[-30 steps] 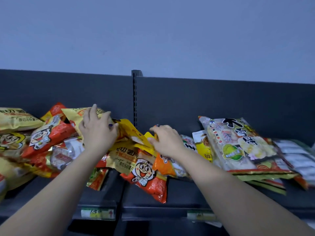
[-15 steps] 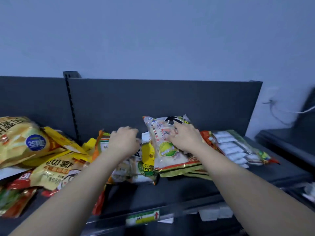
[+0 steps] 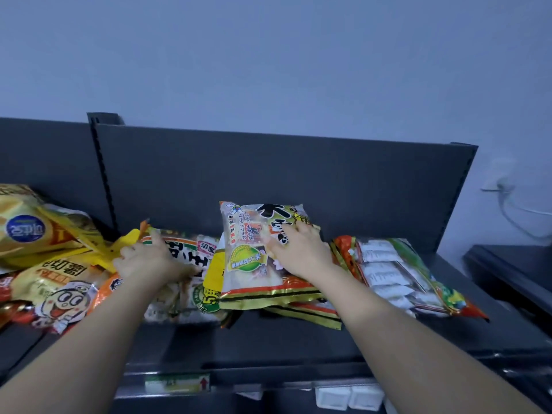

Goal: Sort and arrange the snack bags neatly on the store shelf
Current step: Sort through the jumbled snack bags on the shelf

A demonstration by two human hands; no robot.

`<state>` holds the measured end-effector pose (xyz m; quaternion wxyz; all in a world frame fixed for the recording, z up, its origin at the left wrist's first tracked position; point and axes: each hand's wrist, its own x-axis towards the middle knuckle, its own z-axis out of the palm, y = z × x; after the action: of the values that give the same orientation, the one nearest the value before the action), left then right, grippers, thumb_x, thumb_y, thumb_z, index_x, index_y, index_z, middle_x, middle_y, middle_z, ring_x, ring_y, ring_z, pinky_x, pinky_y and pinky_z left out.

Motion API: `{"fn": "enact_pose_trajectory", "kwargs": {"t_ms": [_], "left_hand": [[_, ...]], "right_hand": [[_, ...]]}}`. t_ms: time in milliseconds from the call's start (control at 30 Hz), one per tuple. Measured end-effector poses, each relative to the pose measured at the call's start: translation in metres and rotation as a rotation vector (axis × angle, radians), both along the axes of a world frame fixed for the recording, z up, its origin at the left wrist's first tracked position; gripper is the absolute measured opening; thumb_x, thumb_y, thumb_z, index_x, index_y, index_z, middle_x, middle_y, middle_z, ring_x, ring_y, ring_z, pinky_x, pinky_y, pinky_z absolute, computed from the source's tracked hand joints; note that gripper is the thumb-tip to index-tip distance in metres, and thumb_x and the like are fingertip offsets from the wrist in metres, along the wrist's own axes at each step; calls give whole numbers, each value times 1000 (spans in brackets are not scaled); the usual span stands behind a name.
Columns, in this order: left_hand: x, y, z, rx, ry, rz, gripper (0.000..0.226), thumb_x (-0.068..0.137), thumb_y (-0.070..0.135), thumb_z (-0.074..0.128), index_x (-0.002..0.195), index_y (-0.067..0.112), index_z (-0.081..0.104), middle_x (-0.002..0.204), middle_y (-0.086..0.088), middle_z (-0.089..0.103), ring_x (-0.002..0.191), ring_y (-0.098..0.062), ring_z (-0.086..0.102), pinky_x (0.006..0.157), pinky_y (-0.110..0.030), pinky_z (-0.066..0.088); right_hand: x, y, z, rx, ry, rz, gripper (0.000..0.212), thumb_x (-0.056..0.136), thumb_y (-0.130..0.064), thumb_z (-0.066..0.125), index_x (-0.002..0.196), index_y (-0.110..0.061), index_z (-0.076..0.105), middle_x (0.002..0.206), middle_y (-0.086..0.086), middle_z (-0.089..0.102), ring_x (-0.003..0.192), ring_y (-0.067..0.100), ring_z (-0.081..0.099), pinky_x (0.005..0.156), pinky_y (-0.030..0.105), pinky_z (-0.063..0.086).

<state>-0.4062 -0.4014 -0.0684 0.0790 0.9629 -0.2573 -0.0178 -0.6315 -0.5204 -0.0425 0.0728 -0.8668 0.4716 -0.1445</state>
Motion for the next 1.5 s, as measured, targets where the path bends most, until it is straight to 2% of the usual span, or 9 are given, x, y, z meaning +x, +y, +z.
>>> {"fn": "enact_pose_trajectory", "kwargs": {"t_ms": [233,467,600,767,867,1033,1233,1400,1500], "left_hand": [[12,-3,14,-145,-146,7,51,84,47,65,121,12,55,96,-8,61,100,-31,57,82,-36,35],[-11,-24,16,-358,-238,-472,19,91,21,55,103,15,68,108,-9,65,96,-29,58,82,-37,46],[-34,-49,3,-72,166,-611,20,94,25,52,99,9,62,103,-10,66,78,-21,58,61,-28,45],[-41,-59,-13,30,-32,-500,39,94,34,51,124,10,54,137,-15,48,123,-30,47,93,-38,44],[-40,-62,-13,85,-111,-473,47,94,34,50,134,11,46,145,-15,38,133,-31,38,98,-42,41],[-40,-69,-18,9,-32,-447,16,90,31,49,97,18,55,117,-7,62,106,-27,57,88,-38,46],[-39,-61,-27,90,-59,-675,47,86,49,51,127,25,54,139,-3,47,132,-27,33,107,-52,22],[-38,-50,-24,276,67,-810,121,59,76,69,154,27,11,162,-3,7,148,-28,1,115,-55,-2],[-51,-49,-17,154,-41,-826,76,75,61,67,136,21,44,143,-7,46,133,-29,39,110,-51,28]], "right_hand": [[-3,-4,-1,20,-90,10,72,90,-72,28,146,-27,38,157,3,27,144,28,22,110,56,28],[1,-8,5,49,-88,0,66,93,-67,32,146,-28,39,158,2,27,144,27,23,110,54,30],[3,-9,4,-51,-112,-10,53,93,-60,41,138,-32,47,147,4,40,136,26,35,106,49,35],[-1,6,7,-222,-243,214,27,90,-53,54,81,-31,65,88,-11,57,95,16,57,76,37,51],[-14,12,18,-16,-158,345,74,67,-86,48,123,-39,60,120,-12,62,116,14,53,95,37,46],[-38,19,-10,-166,357,433,152,45,-79,74,146,-32,-29,159,-5,-24,146,15,-23,117,45,-11],[-36,11,-30,-374,286,256,126,69,-45,77,150,-32,-20,160,12,1,149,30,1,117,54,17],[-38,-9,-21,-291,111,167,113,66,-47,75,153,-32,5,152,8,32,141,29,29,108,43,38],[-40,-10,-13,-252,120,174,113,68,-43,78,153,-35,5,152,5,34,140,27,31,105,37,39]]}}
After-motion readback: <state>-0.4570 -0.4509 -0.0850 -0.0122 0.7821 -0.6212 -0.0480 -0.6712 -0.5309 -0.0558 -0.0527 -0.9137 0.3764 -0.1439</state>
